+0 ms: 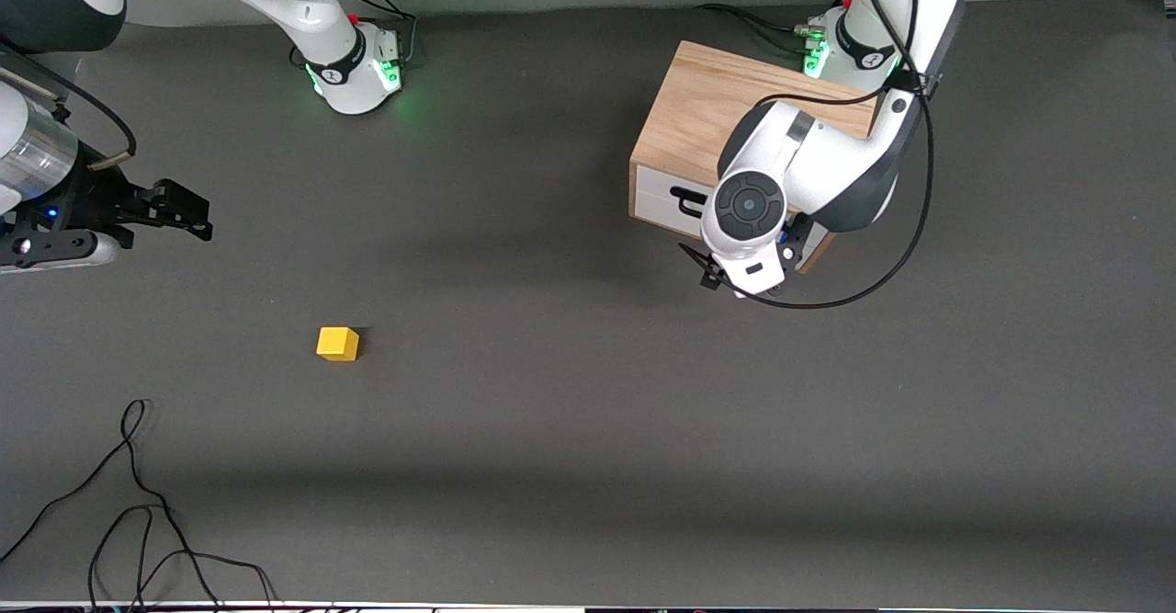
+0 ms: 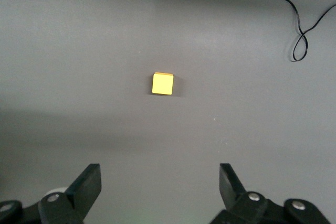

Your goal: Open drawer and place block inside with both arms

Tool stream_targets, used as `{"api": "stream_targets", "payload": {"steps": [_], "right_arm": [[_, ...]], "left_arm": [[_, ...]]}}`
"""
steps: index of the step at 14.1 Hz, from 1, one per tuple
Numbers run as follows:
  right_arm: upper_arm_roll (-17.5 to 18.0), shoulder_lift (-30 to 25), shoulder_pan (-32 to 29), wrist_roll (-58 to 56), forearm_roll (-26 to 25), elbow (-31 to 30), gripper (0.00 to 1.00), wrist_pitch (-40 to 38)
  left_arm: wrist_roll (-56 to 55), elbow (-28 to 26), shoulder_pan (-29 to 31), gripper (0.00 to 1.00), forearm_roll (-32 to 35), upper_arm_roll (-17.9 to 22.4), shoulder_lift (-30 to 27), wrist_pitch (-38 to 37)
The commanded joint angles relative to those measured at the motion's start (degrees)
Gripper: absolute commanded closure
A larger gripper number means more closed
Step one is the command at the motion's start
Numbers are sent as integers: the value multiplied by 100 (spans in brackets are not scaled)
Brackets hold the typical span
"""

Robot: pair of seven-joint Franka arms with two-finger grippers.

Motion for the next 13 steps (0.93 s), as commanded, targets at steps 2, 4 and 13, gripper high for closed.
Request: {"api": "stream_targets", "payload": {"steps": [2, 4, 13], "right_arm": [[-13, 80, 32, 115, -114, 107, 0, -3], [-13, 106, 32, 80, -96, 89, 0, -38], [-364, 194, -21, -474, 466, 80, 0, 102]], "left_arm": [[-34, -194, -135, 0, -15, 17, -38, 91], [-34, -194, -153, 0, -24, 8, 24, 91], [-78, -28, -145, 0, -24, 8, 243, 205]]}}
